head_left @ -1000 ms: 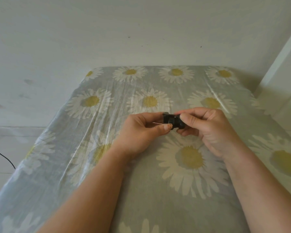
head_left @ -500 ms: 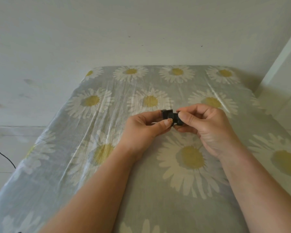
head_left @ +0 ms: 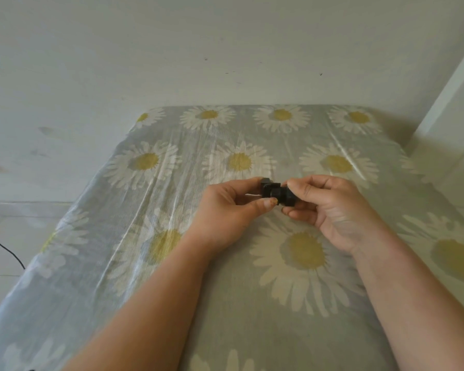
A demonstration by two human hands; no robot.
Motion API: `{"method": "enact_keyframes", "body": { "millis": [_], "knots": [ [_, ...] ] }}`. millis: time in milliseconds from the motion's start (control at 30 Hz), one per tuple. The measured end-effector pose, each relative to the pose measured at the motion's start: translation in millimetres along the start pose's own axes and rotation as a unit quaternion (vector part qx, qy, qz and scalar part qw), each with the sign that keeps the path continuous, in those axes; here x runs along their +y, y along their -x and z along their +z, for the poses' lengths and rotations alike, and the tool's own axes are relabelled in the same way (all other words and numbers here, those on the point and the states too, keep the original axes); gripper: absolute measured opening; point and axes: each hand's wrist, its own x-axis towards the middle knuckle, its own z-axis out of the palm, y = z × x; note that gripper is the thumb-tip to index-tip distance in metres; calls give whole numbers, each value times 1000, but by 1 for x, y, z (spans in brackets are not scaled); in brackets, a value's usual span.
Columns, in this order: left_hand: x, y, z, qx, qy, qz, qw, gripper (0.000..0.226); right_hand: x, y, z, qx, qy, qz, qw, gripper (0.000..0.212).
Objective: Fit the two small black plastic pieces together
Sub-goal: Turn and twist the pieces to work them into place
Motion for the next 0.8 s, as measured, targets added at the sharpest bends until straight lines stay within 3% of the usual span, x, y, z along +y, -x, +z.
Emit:
{"method": "enact_keyframes", "body": {
  "millis": [100,367,467,533,700,800],
  "knots": [
    [1,0,0,-9,-7,7,1000,32,-2,0,-2,-7,-33,51,998,12],
    [3,0,1,-14,-25,36,999,34,-4,2,-3,-1,-25,126,992,24],
    [-1,-2,0,-9,-7,4,1000,28,-3,3,-3,5,60,64,996,35],
    [-3,-4,0,0,61,-31,998,25,-5,4,-4,9,102,-5,995,48],
    [-3,-7,-1,-5,239,-87,967,34,-3,6,1,-13,219,-191,957,37],
    [-3,-7,0,-12,259,-86,962,36,1,8,6,-11,252,-230,940,43]
  ]
}}
